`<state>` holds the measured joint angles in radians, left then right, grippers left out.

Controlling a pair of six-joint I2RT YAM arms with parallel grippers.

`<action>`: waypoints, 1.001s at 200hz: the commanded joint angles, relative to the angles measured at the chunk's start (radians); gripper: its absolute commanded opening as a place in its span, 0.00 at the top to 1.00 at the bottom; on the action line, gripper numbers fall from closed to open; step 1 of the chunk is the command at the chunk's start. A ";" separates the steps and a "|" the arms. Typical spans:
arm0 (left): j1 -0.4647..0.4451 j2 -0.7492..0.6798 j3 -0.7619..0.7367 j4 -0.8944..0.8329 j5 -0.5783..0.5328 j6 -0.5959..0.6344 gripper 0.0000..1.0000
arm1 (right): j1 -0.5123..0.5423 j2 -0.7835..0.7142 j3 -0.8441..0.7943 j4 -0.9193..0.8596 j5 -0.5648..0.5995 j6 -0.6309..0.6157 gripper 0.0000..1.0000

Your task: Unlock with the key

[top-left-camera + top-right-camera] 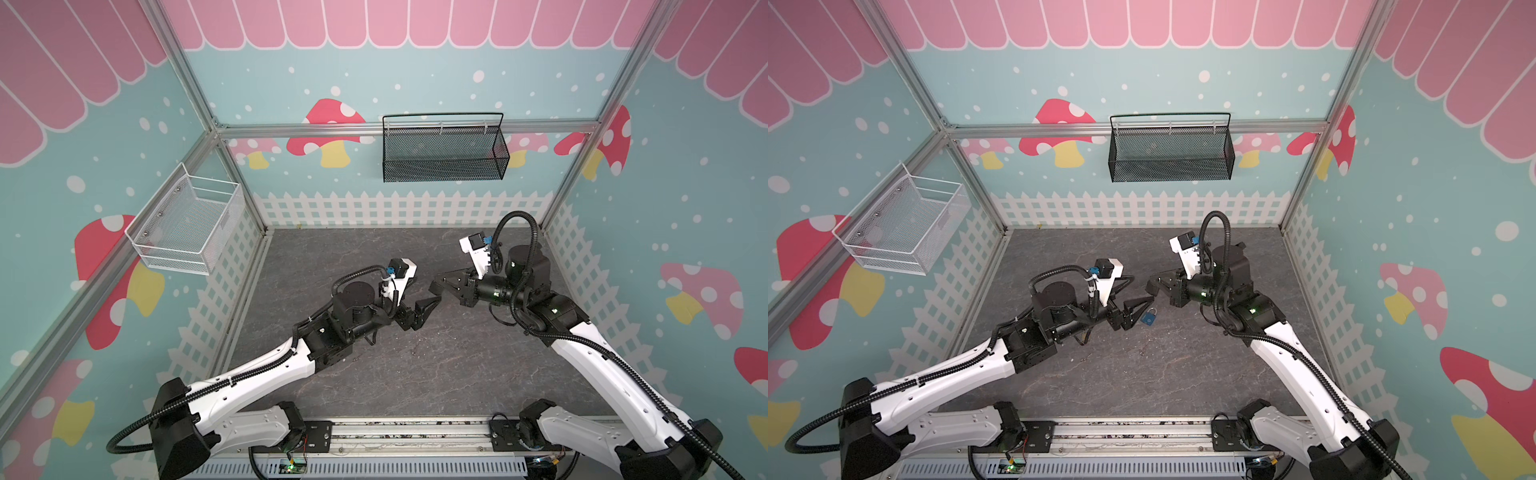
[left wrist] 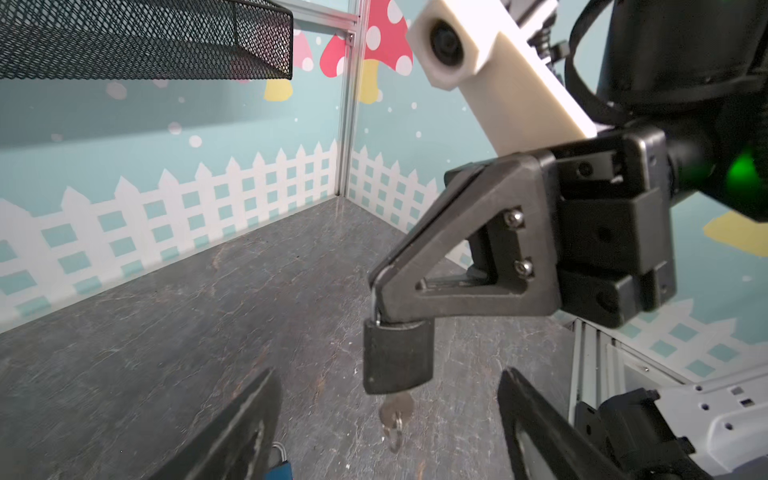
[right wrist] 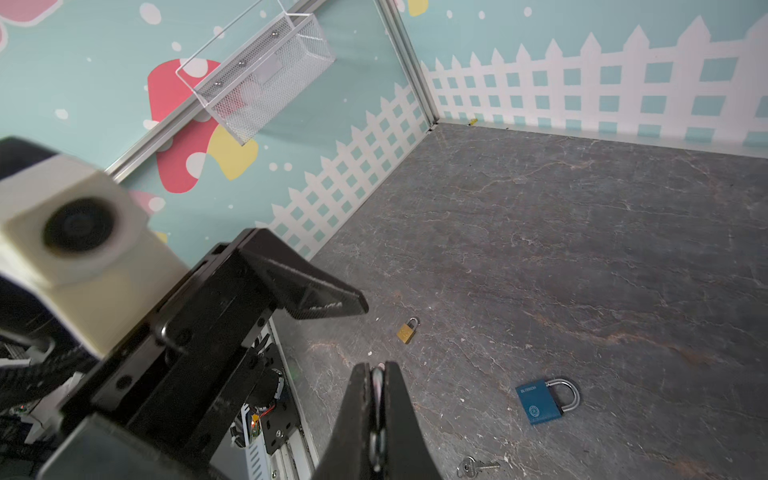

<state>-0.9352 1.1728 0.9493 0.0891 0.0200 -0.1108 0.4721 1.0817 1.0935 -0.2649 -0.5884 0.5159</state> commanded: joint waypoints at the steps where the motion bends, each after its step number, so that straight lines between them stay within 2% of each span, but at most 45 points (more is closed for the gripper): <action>1: -0.050 0.053 0.082 -0.104 -0.170 0.100 0.18 | 0.002 0.004 0.045 -0.010 0.066 0.065 1.00; 19: -0.069 0.096 0.112 -0.095 -0.245 0.091 0.23 | 0.009 0.008 0.057 -0.027 0.093 0.069 1.00; 53: -0.074 0.179 0.202 -0.158 -0.275 0.057 0.32 | 0.019 0.007 0.063 -0.037 0.131 0.059 1.00; 96: -0.077 0.197 0.232 -0.168 -0.279 0.065 0.50 | 0.029 0.017 0.062 -0.050 0.161 0.044 1.00; 112: -0.075 0.203 0.243 -0.184 -0.280 0.070 0.61 | 0.031 0.017 0.064 -0.051 0.165 0.040 1.00; 176: -0.066 0.234 0.287 -0.230 -0.214 0.063 0.56 | 0.040 0.024 0.075 -0.060 0.171 0.022 1.00; 200: -0.063 0.252 0.306 -0.254 -0.221 0.059 0.53 | 0.041 0.023 0.075 -0.064 0.176 0.017 1.00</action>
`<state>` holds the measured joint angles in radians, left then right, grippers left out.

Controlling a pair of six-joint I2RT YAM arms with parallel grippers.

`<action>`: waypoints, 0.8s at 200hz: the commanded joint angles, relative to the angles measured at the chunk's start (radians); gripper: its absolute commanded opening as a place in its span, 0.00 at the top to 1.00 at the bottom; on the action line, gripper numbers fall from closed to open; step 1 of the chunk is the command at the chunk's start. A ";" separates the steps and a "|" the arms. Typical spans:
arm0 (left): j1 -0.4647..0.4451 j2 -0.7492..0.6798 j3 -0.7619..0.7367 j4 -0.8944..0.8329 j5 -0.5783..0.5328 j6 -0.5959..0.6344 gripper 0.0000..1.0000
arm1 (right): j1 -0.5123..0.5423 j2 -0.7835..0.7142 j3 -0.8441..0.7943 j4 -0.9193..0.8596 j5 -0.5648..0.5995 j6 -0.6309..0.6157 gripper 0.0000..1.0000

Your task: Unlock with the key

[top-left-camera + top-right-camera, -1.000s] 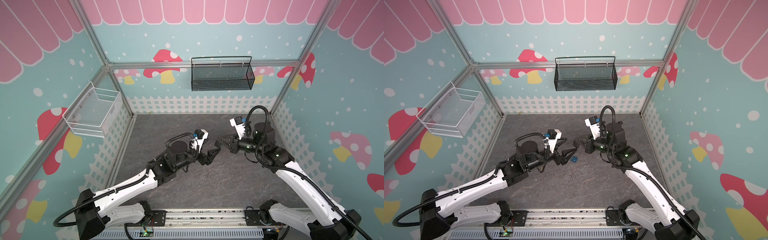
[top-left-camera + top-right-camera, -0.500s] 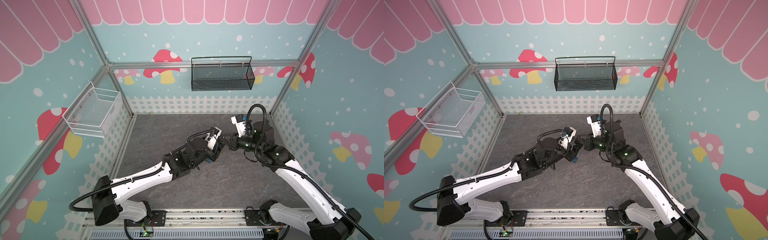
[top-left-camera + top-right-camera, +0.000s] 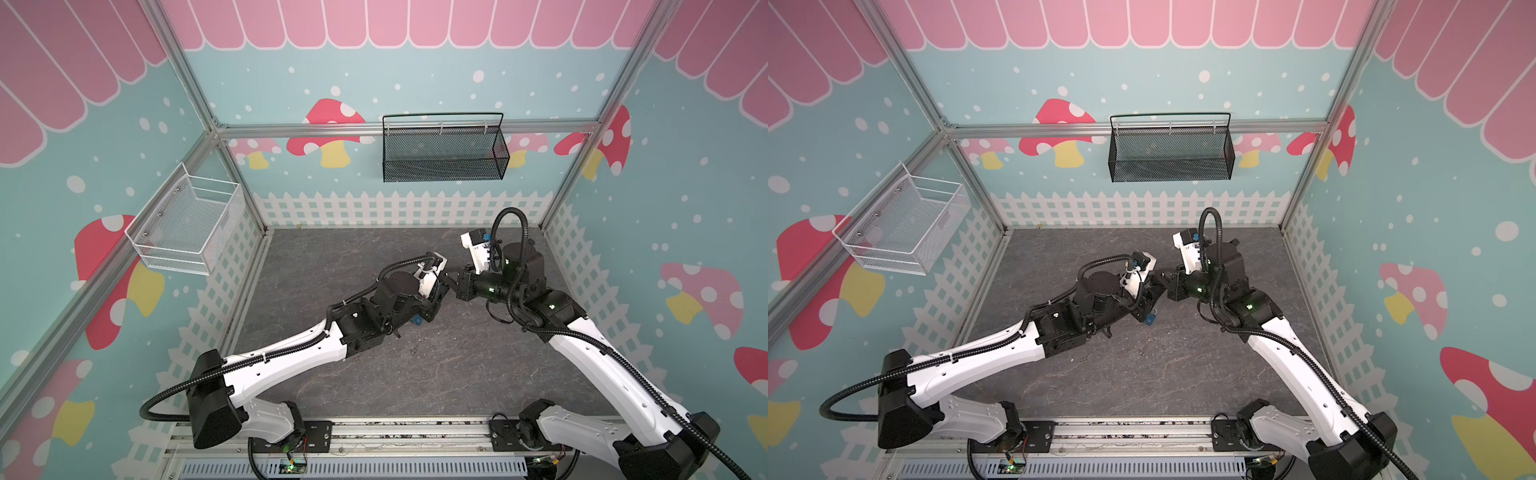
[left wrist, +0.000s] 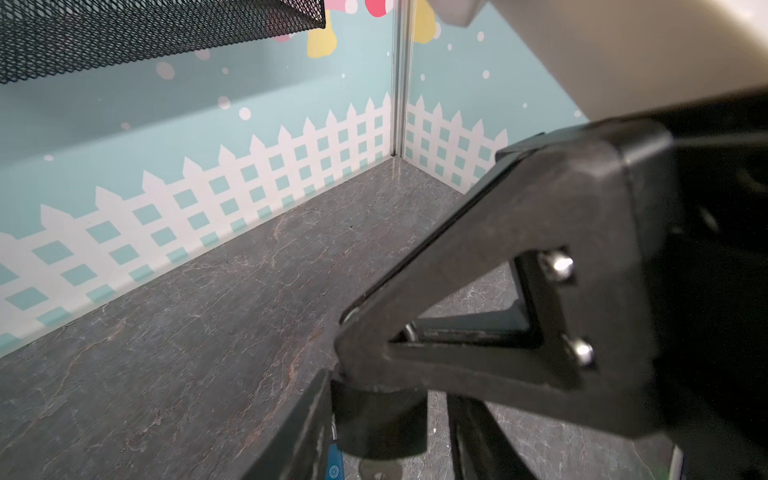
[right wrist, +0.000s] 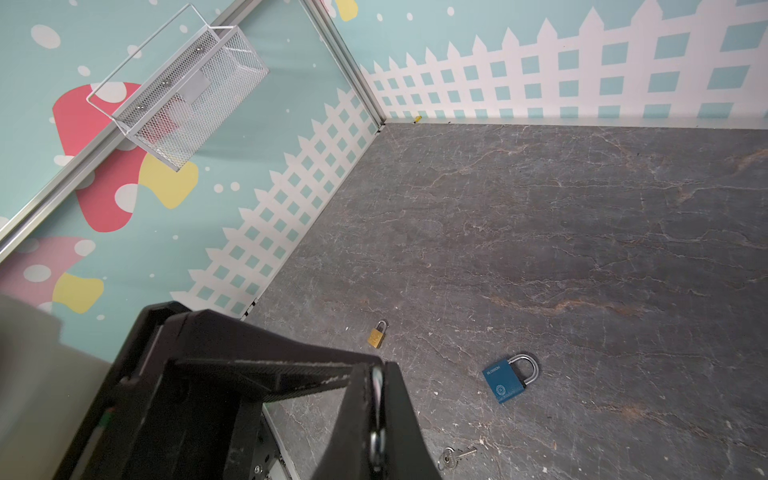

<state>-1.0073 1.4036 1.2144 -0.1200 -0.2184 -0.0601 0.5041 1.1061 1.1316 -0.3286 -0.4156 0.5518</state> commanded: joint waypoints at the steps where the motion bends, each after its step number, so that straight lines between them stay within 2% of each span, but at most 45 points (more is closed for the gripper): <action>1: 0.009 0.022 0.040 -0.045 0.017 0.008 0.53 | 0.009 -0.001 0.037 0.000 0.003 -0.018 1.00; 13: 0.010 0.027 0.045 -0.049 0.012 0.006 0.53 | 0.009 0.002 0.037 -0.001 0.003 -0.020 1.00; 31: 0.013 0.025 0.047 -0.049 0.026 0.006 0.60 | 0.010 0.004 0.037 -0.008 0.015 -0.028 1.00; 46: 0.015 0.019 0.048 -0.044 0.033 0.005 0.59 | 0.009 0.006 0.035 -0.013 0.025 -0.036 1.00; 61: 0.019 0.018 0.054 -0.047 0.041 0.002 0.53 | 0.010 0.011 0.034 -0.018 0.035 -0.043 1.00; 79: 0.022 0.017 0.056 -0.047 0.048 0.001 0.53 | 0.010 0.016 0.031 -0.021 0.037 -0.048 1.00; 119: 0.026 0.022 0.056 -0.049 0.058 0.000 0.66 | 0.011 0.017 0.033 -0.024 0.047 -0.054 1.00; 143: 0.030 0.025 0.056 -0.053 0.075 -0.005 0.66 | 0.011 0.018 0.034 -0.020 0.044 -0.053 1.00; 160: 0.035 0.026 0.058 -0.056 0.094 -0.010 0.69 | 0.011 0.021 0.036 -0.016 0.044 -0.054 1.00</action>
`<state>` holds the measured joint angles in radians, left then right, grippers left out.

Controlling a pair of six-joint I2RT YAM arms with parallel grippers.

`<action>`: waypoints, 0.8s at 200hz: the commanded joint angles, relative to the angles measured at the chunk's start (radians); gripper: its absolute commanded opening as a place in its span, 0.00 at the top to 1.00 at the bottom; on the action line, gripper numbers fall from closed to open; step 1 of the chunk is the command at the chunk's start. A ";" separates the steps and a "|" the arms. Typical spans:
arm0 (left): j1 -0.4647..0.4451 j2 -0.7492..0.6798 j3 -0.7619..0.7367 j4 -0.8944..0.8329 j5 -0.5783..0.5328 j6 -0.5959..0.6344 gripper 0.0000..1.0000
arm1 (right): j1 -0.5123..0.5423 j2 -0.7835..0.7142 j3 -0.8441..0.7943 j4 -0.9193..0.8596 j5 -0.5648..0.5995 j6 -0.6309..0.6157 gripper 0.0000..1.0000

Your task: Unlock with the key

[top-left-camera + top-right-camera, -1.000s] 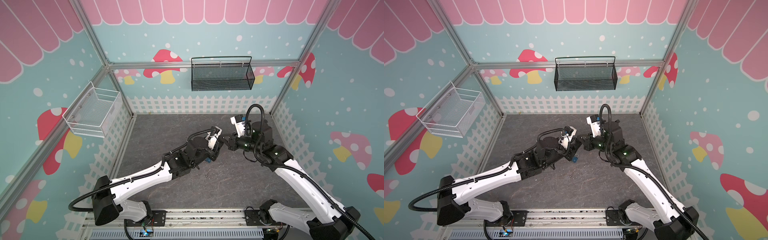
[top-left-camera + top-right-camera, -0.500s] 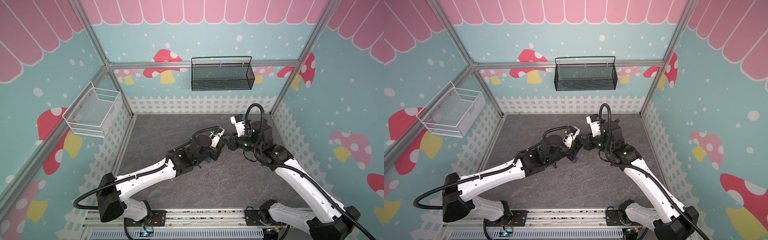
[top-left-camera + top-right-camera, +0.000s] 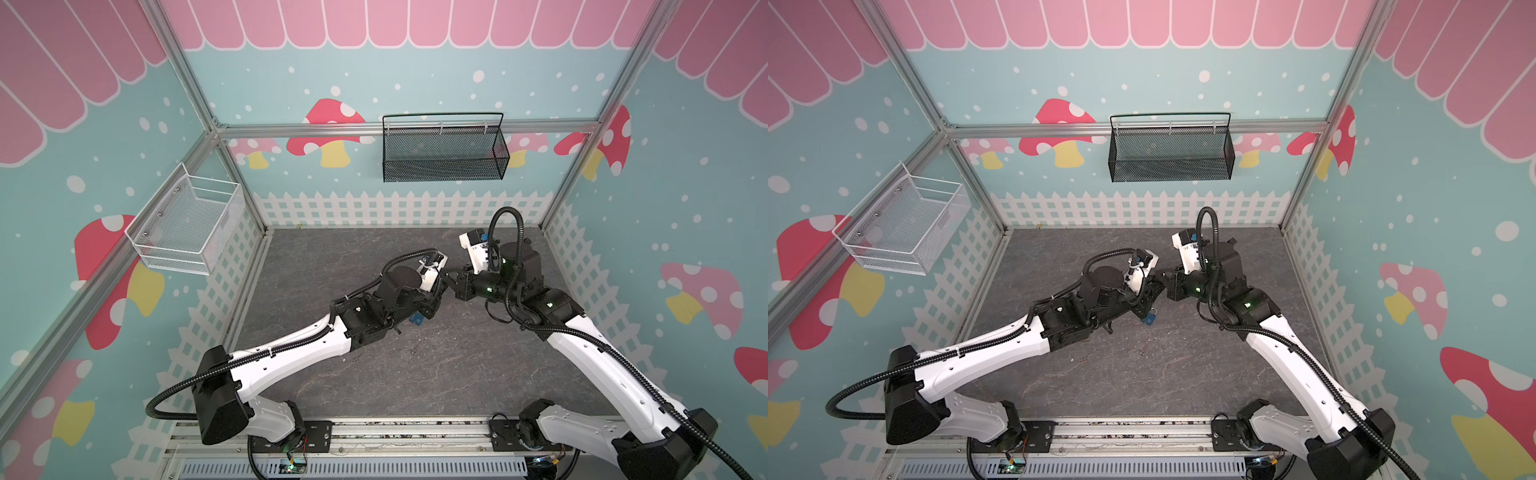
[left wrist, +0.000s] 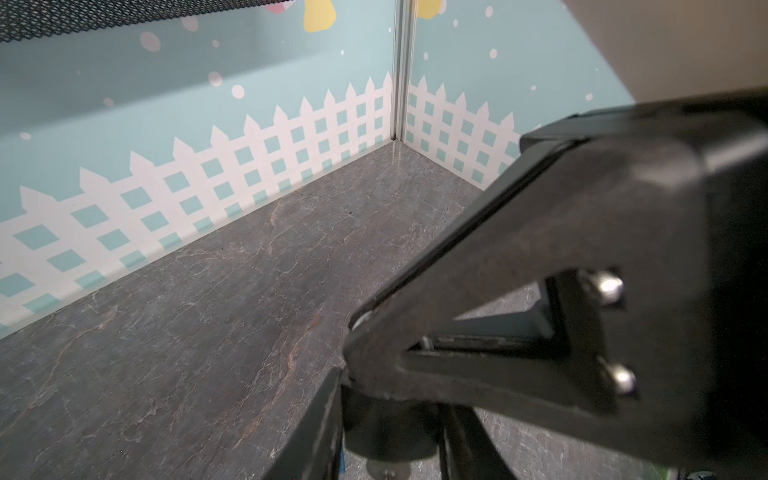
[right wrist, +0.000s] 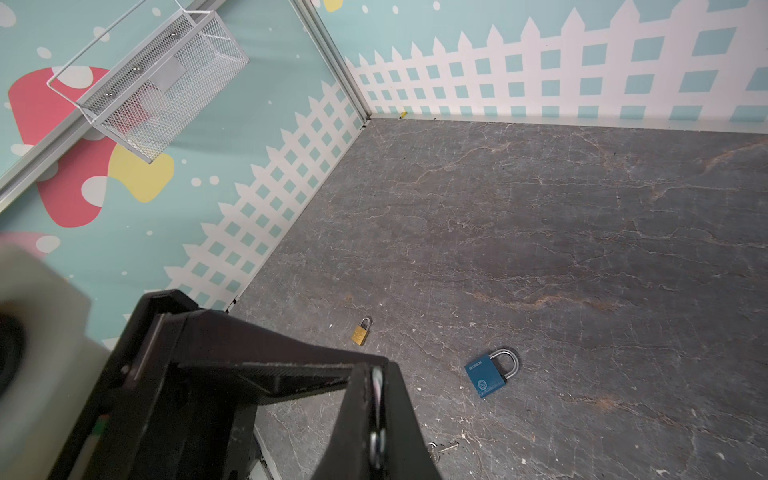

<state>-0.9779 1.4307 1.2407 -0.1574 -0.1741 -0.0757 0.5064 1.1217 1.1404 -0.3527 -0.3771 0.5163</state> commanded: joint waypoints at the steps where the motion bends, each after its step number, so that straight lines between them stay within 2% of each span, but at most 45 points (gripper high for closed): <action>1: 0.005 -0.001 0.032 -0.019 0.051 0.005 0.69 | 0.008 0.005 0.027 0.008 0.006 -0.018 1.00; 11: 0.010 0.001 0.034 -0.020 0.059 -0.006 0.66 | 0.009 0.006 0.027 0.010 0.003 -0.018 1.00; 20: 0.015 0.002 0.034 -0.020 0.078 -0.011 0.60 | 0.008 0.007 0.027 0.014 0.003 -0.018 1.00; 43: 0.018 0.009 0.037 -0.022 0.078 -0.013 0.60 | 0.008 0.008 0.031 0.015 0.005 -0.018 1.00; 62: 0.019 0.014 0.040 -0.027 0.082 -0.011 0.69 | 0.009 0.010 0.031 0.016 0.006 -0.019 1.00; 87: 0.021 0.015 0.042 -0.026 0.088 -0.008 0.73 | 0.008 0.011 0.028 0.016 0.007 -0.022 1.00; 104: 0.024 0.019 0.042 -0.028 0.092 -0.006 0.86 | 0.009 0.010 0.027 0.020 0.001 -0.021 1.00; 123: 0.024 0.019 0.045 -0.027 0.093 -0.006 0.90 | 0.009 0.012 0.027 0.022 -0.003 -0.023 1.00; 135: 0.024 0.017 0.045 -0.027 0.079 -0.013 1.00 | 0.010 0.012 0.027 0.027 -0.008 -0.025 1.00; 160: 0.024 0.019 0.040 -0.017 0.039 -0.038 1.00 | 0.008 0.009 0.027 0.034 -0.008 -0.034 1.00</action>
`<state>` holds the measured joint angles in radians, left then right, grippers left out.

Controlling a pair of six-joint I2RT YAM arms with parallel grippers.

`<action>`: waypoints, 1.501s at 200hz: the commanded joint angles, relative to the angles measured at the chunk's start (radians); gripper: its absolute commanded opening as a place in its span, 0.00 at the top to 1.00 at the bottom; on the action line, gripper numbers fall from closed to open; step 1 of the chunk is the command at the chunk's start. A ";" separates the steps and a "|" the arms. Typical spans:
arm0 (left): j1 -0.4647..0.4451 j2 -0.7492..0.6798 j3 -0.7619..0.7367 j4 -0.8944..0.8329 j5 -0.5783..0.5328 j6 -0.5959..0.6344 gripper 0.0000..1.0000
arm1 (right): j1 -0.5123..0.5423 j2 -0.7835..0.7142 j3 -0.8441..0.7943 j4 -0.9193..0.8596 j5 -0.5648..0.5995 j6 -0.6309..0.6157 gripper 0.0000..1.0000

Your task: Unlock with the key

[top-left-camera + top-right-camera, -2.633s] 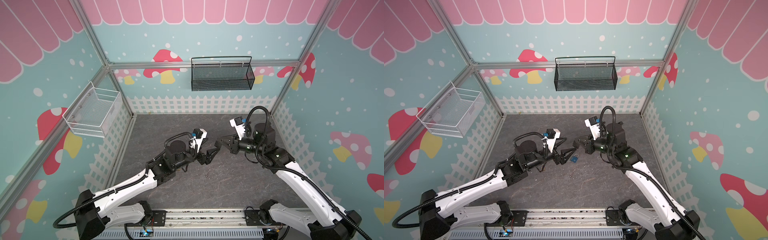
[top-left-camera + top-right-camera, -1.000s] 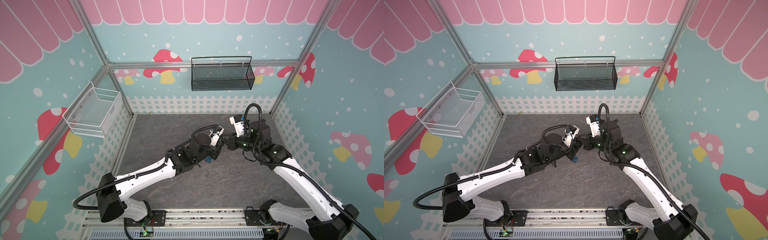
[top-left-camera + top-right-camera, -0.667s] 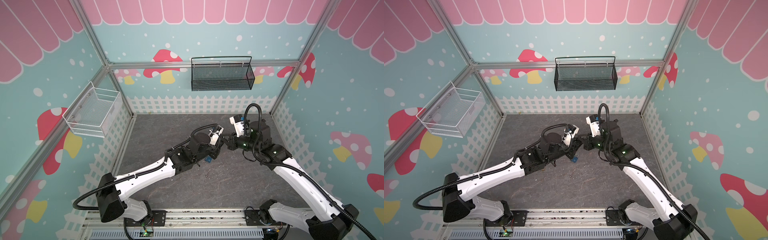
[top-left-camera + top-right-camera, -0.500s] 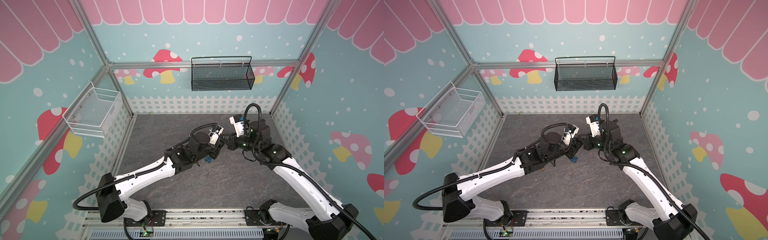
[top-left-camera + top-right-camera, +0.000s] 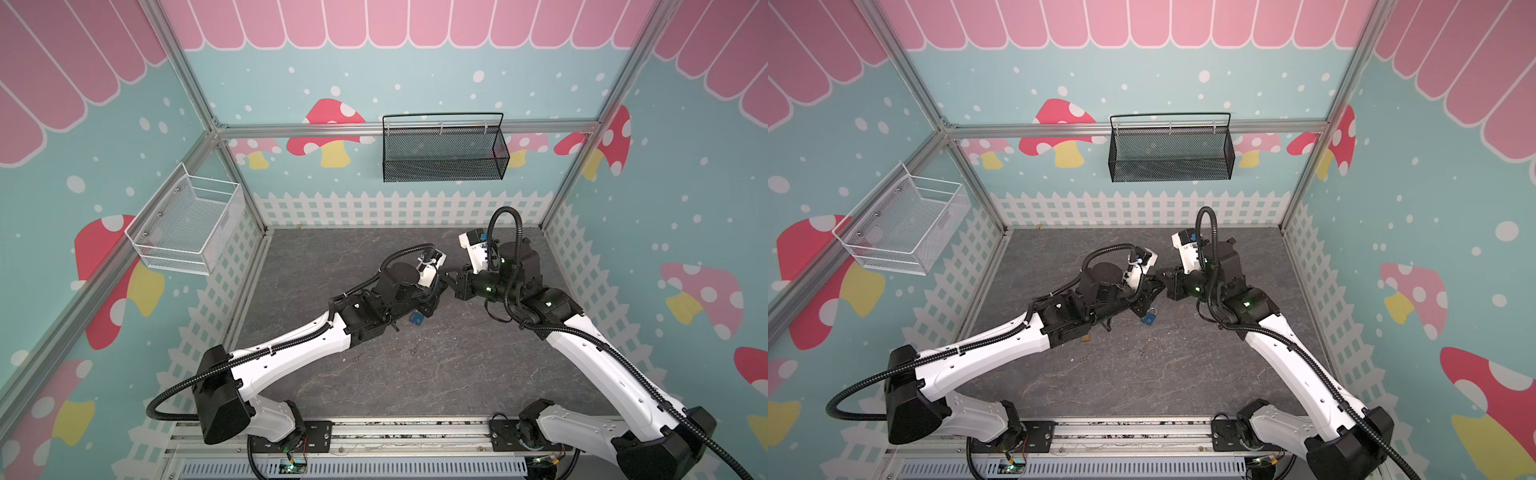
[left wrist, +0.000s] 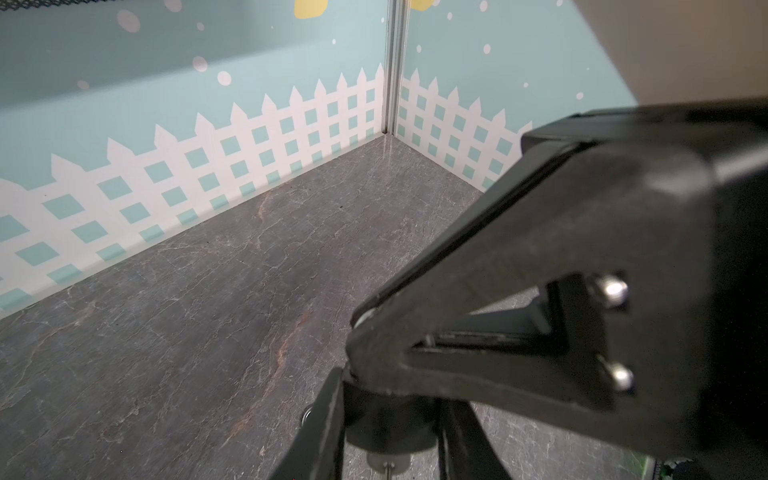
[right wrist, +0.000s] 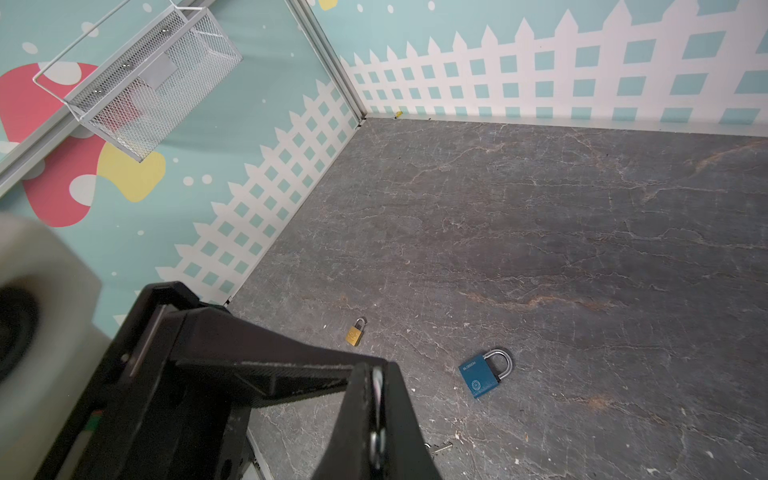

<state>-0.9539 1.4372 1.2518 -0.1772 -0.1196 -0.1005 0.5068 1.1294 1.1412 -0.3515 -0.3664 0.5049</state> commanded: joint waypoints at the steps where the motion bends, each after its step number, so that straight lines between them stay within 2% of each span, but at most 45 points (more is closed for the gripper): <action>1: 0.001 0.012 0.029 0.004 -0.017 -0.015 1.00 | 0.008 0.001 0.025 0.034 -0.019 -0.023 1.00; 12: 0.001 0.014 0.024 0.012 -0.027 -0.030 1.00 | 0.007 0.000 0.030 0.031 -0.014 -0.029 1.00; 22: 0.003 0.013 0.021 0.019 -0.038 -0.045 1.00 | 0.008 -0.002 0.033 0.028 -0.014 -0.033 0.96; 59: 0.018 -0.007 0.004 0.042 -0.062 -0.133 1.00 | 0.008 -0.037 0.027 0.027 0.015 -0.042 0.66; 92: 0.029 -0.028 -0.006 0.060 -0.114 -0.284 1.00 | 0.007 -0.103 -0.002 0.034 0.082 -0.050 0.51; 106: 0.033 -0.053 -0.025 0.089 -0.155 -0.401 1.00 | 0.008 -0.158 -0.096 0.091 0.123 -0.055 0.50; 131: 0.046 -0.091 -0.078 0.147 -0.193 -0.626 1.00 | 0.011 -0.247 -0.289 0.299 0.079 -0.051 0.46; 160: 0.046 -0.126 -0.132 0.223 -0.194 -0.778 1.00 | 0.023 -0.247 -0.394 0.436 0.066 -0.093 0.47; 173: 0.044 -0.136 -0.136 0.217 -0.194 -0.827 1.00 | 0.046 -0.246 -0.424 0.481 0.094 -0.124 0.47; 193: 0.037 -0.140 -0.138 0.216 -0.194 -0.849 1.00 | 0.077 -0.262 -0.481 0.593 0.117 -0.153 0.47; 215: 0.025 -0.137 -0.139 0.230 -0.246 -0.830 1.00 | 0.114 -0.252 -0.503 0.658 0.153 -0.168 0.50; 262: 0.007 -0.130 -0.151 0.276 -0.263 -0.797 1.00 | 0.144 -0.224 -0.476 0.701 0.189 -0.176 0.51; 300: -0.007 -0.130 -0.149 0.289 -0.262 -0.774 1.00 | 0.147 -0.176 -0.434 0.707 0.180 -0.176 0.60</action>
<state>-0.9512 1.3212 1.1088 0.0631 -0.3565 -0.8856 0.6437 0.9363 0.6640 0.3073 -0.1947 0.3454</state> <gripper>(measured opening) 0.290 0.414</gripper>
